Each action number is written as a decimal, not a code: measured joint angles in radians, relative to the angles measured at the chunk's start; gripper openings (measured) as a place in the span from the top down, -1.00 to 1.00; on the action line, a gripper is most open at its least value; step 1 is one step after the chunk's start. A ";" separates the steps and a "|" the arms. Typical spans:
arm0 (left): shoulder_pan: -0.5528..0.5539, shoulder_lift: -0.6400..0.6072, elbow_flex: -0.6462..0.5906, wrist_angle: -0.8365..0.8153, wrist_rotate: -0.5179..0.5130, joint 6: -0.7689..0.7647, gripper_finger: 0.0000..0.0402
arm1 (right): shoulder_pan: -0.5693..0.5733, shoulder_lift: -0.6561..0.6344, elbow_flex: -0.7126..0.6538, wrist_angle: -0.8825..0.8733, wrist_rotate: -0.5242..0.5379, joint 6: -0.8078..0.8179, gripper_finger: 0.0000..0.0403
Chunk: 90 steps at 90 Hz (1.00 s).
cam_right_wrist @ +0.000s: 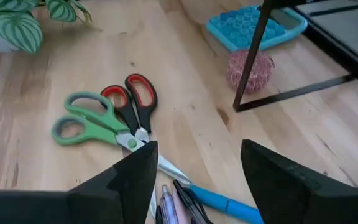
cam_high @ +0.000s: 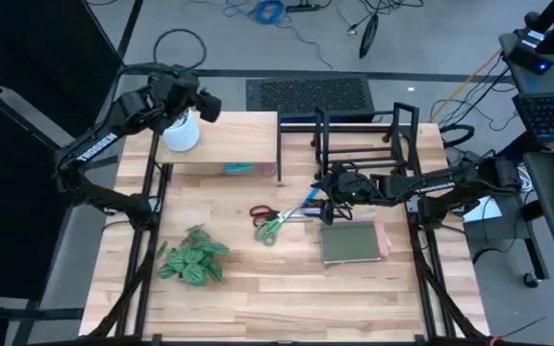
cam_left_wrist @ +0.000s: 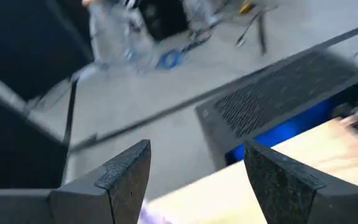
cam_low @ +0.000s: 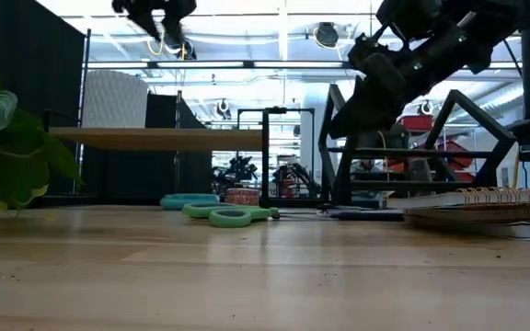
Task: Stock shelves
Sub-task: Remove the purple pen from the white pen holder
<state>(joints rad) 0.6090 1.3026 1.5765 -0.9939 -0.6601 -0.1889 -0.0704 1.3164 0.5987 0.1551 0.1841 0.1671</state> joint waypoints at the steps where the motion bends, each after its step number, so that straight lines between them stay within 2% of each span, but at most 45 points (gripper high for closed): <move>1: 0.003 0.000 -0.005 -0.002 0.000 -0.005 -0.21 | 0.000 0.002 0.000 0.000 0.000 0.003 -0.07; 13: 0.020 0.003 -0.080 -0.006 0.001 -0.009 -0.21 | 0.000 0.034 0.000 -0.001 0.000 0.023 -0.07; 21: 0.017 0.003 -0.116 -0.006 0.020 0.055 -0.21 | 0.000 0.051 0.000 -0.002 -0.003 0.049 -0.07; 38: 0.010 -0.004 -0.129 0.008 0.030 0.070 -0.21 | 0.021 0.054 0.000 0.006 -0.002 0.077 -0.07; 47: 0.010 -0.034 -0.144 0.033 0.029 0.062 -0.21 | 0.027 0.054 0.000 0.022 -0.002 0.074 -0.07; 66: 0.014 -0.140 -0.274 0.139 0.027 0.016 -0.21 | 0.027 0.054 0.000 0.022 0.000 0.072 -0.07; 90: 0.041 -0.175 -0.348 0.173 0.032 -0.016 -0.21 | 0.027 0.054 0.000 0.033 0.000 0.066 -0.07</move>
<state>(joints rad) 0.6499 1.1279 1.2285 -0.8207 -0.6284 -0.2054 -0.0437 1.3708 0.5983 0.1884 0.1843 0.2329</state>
